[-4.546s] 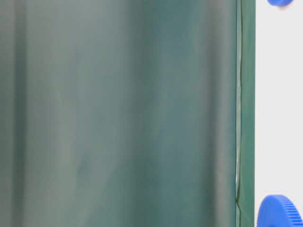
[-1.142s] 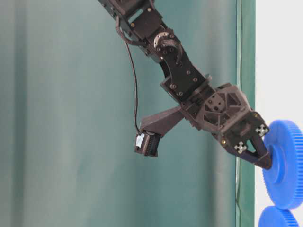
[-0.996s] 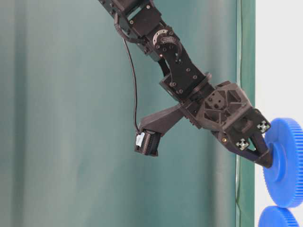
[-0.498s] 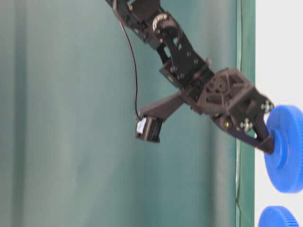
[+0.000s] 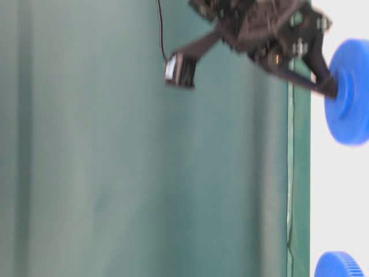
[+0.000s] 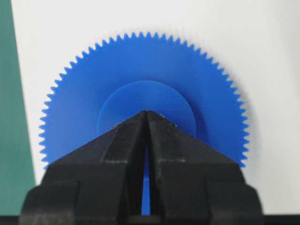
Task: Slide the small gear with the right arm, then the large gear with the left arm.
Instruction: 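Slide the small gear back right to its starting spot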
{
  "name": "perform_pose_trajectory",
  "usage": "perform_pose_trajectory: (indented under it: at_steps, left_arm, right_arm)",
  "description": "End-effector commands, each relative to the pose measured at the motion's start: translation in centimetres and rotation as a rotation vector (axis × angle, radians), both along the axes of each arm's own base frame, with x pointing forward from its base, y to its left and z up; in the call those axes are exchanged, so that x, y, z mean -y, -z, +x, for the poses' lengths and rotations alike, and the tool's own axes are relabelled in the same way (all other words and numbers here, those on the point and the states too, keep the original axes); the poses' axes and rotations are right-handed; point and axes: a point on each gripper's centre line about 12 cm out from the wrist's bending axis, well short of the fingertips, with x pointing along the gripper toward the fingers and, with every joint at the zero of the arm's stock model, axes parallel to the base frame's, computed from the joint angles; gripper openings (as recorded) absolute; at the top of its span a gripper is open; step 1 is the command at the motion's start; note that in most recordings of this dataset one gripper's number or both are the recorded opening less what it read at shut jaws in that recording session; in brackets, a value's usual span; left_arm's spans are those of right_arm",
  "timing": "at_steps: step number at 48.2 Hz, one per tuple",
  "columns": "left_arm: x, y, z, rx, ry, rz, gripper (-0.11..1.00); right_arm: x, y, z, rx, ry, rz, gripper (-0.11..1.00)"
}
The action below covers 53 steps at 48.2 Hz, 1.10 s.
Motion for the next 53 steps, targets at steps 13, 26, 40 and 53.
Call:
perform_pose_trajectory:
  at_steps: [13,26,40,53]
  left_arm:
    - [0.0,-0.9,0.6,0.021,-0.002,0.0,0.0]
    - [0.0,-0.8,0.9,0.011,-0.002,0.0,0.0]
    - [0.0,-0.9,0.9,0.012,-0.002,0.0,0.0]
    - [0.0,-0.8,0.9,0.011,-0.002,0.002,0.0]
  right_arm:
    - [-0.8,2.0,-9.1,-0.099,0.183,0.115,0.51]
    - [0.8,1.4,-13.1,-0.044,0.392,0.174,0.51]
    - [1.8,1.7,-16.0,-0.08,0.499,0.178,0.51]
    - [2.1,1.4,-15.9,-0.035,0.504,0.171,0.51]
